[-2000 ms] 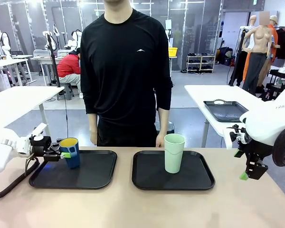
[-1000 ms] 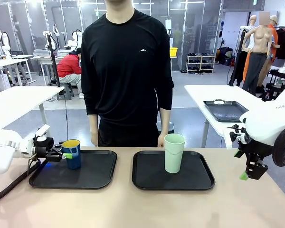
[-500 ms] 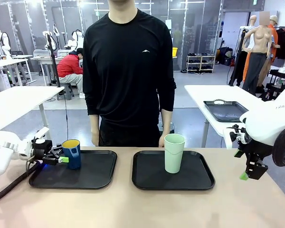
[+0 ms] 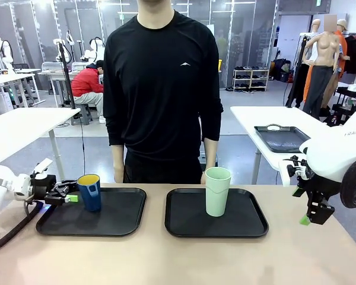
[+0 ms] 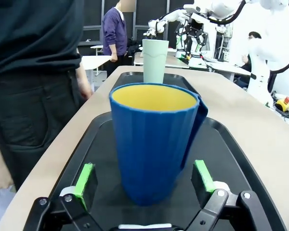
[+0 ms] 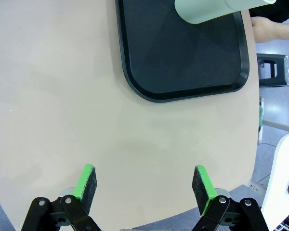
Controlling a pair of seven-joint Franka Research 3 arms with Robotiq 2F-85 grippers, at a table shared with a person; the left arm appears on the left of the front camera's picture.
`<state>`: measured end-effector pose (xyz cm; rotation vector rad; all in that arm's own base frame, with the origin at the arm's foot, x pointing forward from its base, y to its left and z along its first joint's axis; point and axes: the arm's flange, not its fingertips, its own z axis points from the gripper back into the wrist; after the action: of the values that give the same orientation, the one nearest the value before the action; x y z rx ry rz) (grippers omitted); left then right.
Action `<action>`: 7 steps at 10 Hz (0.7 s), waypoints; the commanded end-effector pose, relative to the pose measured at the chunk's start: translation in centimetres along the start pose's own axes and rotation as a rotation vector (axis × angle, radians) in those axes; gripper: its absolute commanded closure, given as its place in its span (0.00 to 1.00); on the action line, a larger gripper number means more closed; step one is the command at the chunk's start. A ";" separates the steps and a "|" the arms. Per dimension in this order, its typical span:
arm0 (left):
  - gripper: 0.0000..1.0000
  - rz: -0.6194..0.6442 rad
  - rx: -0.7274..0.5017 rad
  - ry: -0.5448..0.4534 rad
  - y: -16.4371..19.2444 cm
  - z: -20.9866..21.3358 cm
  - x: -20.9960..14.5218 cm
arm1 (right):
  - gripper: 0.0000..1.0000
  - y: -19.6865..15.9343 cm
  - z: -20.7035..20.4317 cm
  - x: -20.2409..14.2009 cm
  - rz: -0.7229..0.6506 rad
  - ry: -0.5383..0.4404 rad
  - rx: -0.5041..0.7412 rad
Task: Sort and store the cups by type.
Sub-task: Pick up the Handle plastic cup and place it into the empty Flat Tray.
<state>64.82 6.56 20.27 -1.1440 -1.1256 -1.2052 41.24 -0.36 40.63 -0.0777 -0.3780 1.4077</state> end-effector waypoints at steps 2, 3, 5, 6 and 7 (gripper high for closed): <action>0.00 -0.005 0.052 0.008 -1.7 2.3 0.7 | 0.00 0.1 -0.3 0.2 -0.019 0.016 -0.012; 0.00 -0.016 0.066 -0.012 -2.6 3.4 1.2 | 0.00 0.1 -0.3 0.2 -0.019 0.016 -0.012; 0.00 -0.018 0.110 0.068 -4.8 4.2 2.6 | 0.00 0.1 -0.3 0.2 -0.019 0.016 -0.012; 0.00 -0.005 0.092 0.065 -5.9 4.1 3.3 | 0.00 0.1 -0.3 0.2 -0.019 0.016 -0.012; 0.00 -0.017 0.104 0.115 -7.1 4.2 4.1 | 0.00 0.1 -0.3 0.2 -0.019 0.016 -0.012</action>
<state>60.02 11.34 23.98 -1.0414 -1.1356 -1.1609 41.24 -0.36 40.61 -0.0776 -0.3777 1.4075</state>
